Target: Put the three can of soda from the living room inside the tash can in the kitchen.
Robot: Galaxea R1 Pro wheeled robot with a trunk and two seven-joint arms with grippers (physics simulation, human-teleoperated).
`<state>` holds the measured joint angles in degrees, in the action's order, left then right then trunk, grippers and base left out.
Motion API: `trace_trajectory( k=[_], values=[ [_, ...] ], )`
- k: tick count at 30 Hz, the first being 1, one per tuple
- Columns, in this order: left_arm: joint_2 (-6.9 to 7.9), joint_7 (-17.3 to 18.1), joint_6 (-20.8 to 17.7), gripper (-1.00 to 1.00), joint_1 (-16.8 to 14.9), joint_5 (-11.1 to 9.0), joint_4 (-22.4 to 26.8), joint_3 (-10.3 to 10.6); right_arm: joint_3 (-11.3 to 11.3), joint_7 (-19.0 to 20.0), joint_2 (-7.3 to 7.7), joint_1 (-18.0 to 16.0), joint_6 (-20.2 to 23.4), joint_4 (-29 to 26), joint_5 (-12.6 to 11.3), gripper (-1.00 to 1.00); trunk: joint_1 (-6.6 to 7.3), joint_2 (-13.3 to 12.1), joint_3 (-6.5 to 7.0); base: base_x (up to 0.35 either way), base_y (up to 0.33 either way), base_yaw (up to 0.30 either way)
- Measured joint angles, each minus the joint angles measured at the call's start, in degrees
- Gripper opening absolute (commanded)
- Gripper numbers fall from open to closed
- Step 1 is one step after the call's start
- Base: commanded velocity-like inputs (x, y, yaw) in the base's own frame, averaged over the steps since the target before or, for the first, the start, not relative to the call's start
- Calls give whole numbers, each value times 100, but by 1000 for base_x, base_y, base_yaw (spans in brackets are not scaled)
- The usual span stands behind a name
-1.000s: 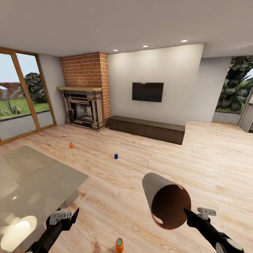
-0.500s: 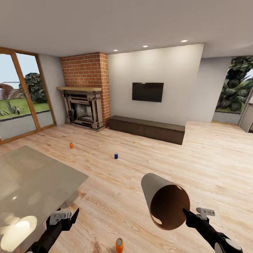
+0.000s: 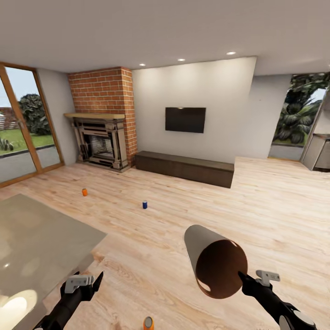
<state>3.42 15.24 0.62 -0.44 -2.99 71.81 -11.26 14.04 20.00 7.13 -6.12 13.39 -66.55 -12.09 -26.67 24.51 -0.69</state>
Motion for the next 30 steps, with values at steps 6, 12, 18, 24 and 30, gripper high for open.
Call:
trace_trajectory(
  k=[6, 12, 18, 24, 30],
  values=[
    [-2, -3, 0, 100, 0, 0, 0, 1, 1, 0, 0, 0, 1, 9, -1, -100, 0, 0, -15, 143, -96, -208],
    [-6, -2, 0, 100, 0, 0, 0, -4, -1, -1, -1, 0, 7, 43, -7, -100, 0, -1, -58, 85, -52, -104],
    [-6, 4, 0, 100, 0, 0, 0, -4, -2, 1, -2, 0, 7, 46, -11, -100, 0, -1, -109, 14, -8, -72],
    [-1, 9, -12, 100, -3, 2, -53, 8, 5, -24, -1, -1, 6, 52, -7, -100, 0, 0, -160, 2, -1, -65],
    [0, 14, -78, 100, -24, 4, -301, 111, 16, -218, 9, -1, 4, 55, 1, -100, 0, 0, -212, 15, 0, -58]
  ],
)
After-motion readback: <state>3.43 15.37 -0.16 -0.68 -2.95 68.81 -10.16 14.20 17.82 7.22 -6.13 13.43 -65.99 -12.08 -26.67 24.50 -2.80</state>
